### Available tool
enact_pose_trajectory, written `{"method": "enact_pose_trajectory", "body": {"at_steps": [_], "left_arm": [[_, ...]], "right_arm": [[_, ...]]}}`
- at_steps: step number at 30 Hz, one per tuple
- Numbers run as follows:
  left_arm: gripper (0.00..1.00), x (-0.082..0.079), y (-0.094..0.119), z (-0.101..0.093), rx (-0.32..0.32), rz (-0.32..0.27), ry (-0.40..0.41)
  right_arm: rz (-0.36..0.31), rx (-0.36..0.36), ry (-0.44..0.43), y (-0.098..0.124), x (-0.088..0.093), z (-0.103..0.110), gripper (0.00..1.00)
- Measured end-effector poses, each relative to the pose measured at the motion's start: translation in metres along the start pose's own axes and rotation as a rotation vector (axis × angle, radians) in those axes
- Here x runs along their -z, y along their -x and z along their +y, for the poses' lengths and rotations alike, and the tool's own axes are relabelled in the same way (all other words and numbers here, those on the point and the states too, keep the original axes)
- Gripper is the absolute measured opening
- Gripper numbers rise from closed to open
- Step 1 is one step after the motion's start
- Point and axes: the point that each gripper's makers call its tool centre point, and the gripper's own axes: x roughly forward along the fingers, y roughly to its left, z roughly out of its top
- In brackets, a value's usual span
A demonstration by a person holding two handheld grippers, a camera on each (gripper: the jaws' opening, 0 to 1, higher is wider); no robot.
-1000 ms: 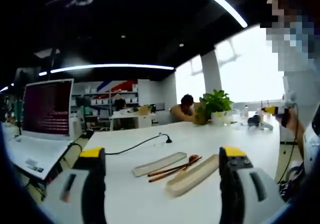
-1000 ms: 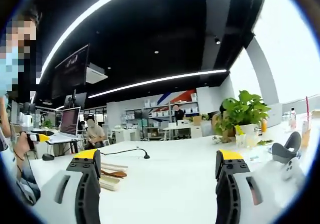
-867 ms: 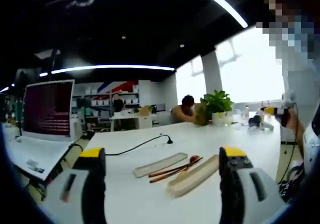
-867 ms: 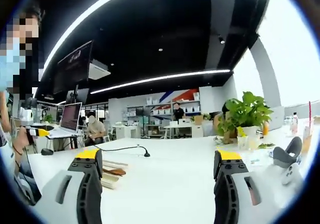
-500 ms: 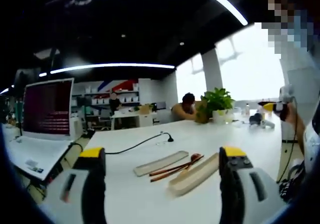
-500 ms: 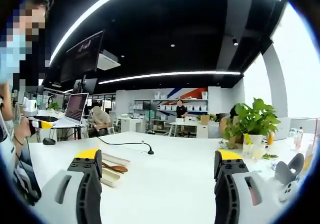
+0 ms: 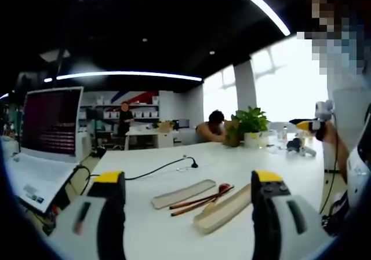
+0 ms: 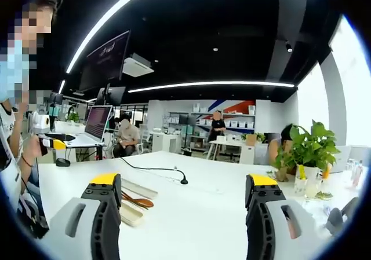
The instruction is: Arrange the utensils inside the cutlery case until each visible utensil rests in its matching compartment.
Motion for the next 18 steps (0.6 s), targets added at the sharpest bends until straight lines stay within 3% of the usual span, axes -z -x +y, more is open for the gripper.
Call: {"method": "enact_pose_trajectory", "body": {"at_steps": [5,14,18], "left_arm": [[0.94,-0.010,-0.011,0.001,0.015,0.030,-0.063],[0.93,-0.032,-0.039,0.005,0.055,0.029,-0.121],[0.91,-0.035,-0.049,0.009,0.057,0.050,-0.150]], "right_arm": [[0.019,-0.029,0.008,-0.015,0.000,0.001,0.89],[0.047,-0.040,0.045,-0.042,-0.008,-0.005,0.91],[0.063,-0.053,0.066,-0.055,-0.010,-0.007,0.89]]}}
